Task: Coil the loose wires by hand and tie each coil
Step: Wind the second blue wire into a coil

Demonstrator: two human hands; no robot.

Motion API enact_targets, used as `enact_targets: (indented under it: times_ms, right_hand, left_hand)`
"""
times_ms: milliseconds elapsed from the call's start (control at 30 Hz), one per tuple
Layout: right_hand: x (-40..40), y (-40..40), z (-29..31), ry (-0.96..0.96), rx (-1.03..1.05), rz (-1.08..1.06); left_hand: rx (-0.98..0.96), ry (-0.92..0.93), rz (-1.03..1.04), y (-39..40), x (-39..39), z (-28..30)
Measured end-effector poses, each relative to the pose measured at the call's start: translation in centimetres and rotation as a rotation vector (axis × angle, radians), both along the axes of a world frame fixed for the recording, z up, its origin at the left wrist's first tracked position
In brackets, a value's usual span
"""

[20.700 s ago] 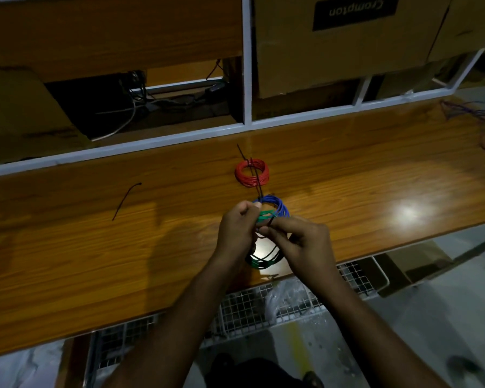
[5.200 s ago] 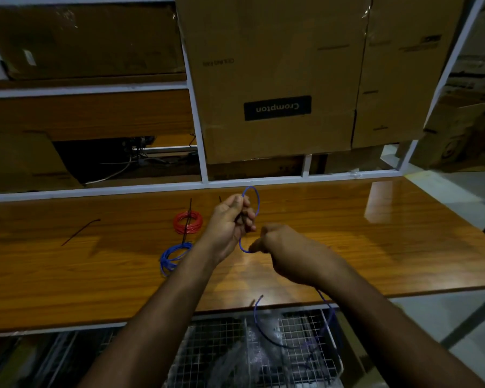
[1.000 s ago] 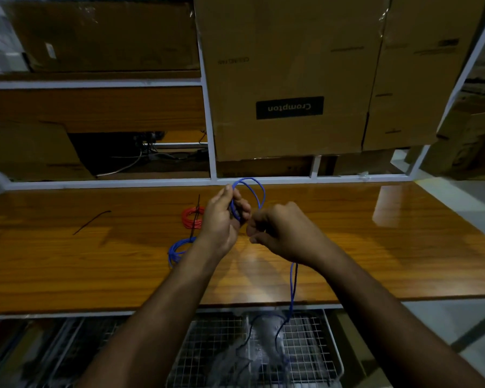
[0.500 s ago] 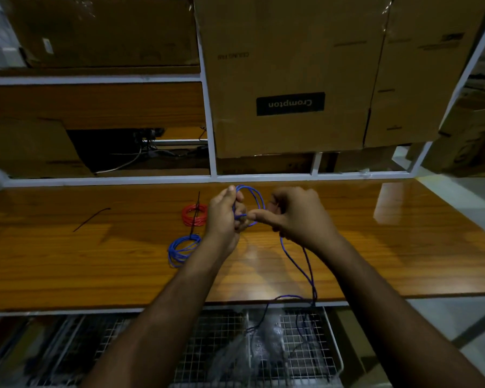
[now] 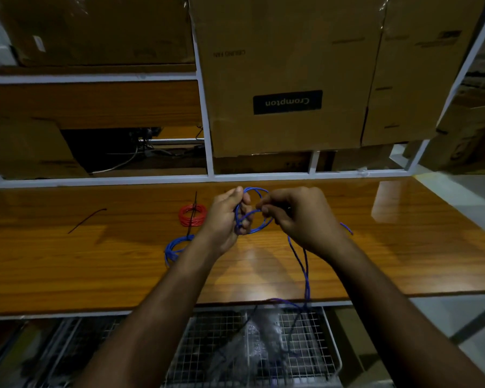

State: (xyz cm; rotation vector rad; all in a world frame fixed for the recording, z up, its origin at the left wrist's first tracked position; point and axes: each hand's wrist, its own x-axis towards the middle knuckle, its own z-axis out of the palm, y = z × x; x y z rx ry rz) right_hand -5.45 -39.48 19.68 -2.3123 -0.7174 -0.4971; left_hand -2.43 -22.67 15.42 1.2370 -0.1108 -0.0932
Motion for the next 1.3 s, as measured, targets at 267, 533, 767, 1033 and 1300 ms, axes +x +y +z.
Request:
enact_targets:
  times_ms: [267, 533, 767, 1033, 1300]
  right_hand:
    - [2.2, 0.1, 0.3, -0.244, 0.023, -0.064]
    - [3.8, -0.4, -0.1, -0.16, -0.041, -0.1]
    - [4.5, -1.6, -1.6, 0.293, 0.134, 0.144]
    - [4.1, -2.4, -3.4, 0.716, 0.48, 0.259]
    - [3.8, -3.0, -6.3, 0.31, -0.141, -0.186]
  left_hand:
    - [-0.135, 0.081, -0.265, -0.2, -0.3, 0.4]
    - [-0.233, 0.125, -0.395, 0.9, 0.1, 0.3]
    - [-0.445, 0.19, -0.472, 1.0, 0.5, 0.4]
    - [-0.382, 0.186, -0.309, 1.0, 0.4, 0.6]
    - [-0.372, 0.218, -0.18, 1.6, 0.6, 1.3]
